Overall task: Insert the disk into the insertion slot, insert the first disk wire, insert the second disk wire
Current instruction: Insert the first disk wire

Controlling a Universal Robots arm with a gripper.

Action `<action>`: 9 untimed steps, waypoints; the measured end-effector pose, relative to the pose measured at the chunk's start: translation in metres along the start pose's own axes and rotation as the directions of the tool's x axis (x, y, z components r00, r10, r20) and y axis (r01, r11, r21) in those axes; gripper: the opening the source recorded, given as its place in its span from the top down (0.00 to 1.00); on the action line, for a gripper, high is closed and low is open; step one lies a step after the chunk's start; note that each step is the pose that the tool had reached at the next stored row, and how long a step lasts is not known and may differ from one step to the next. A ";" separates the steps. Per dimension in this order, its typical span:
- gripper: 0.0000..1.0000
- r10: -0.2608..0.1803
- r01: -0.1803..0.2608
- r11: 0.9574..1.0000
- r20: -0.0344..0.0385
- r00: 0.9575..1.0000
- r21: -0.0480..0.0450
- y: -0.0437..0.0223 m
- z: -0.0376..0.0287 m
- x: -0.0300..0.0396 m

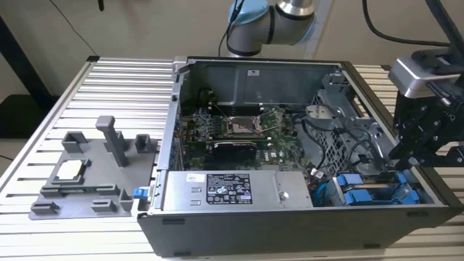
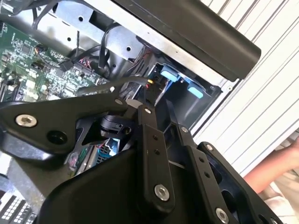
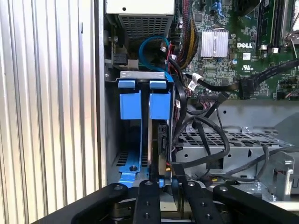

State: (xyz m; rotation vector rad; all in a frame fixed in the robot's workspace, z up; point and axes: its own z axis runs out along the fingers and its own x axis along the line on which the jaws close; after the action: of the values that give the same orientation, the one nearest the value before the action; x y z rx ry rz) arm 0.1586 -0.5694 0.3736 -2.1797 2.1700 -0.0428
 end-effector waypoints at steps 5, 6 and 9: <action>0.74 0.002 -0.002 1.000 0.000 1.000 0.000 -0.0008 -0.0180 -0.0006; 0.74 0.002 -0.002 1.000 0.000 1.000 0.000 -0.0008 -0.0179 -0.0006; 0.74 0.002 -0.002 1.000 0.000 1.000 0.000 -0.0008 -0.0180 -0.0005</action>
State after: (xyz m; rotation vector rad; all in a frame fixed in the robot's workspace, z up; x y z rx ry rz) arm 0.1582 -0.5693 0.3916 -2.1771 2.1725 -0.0428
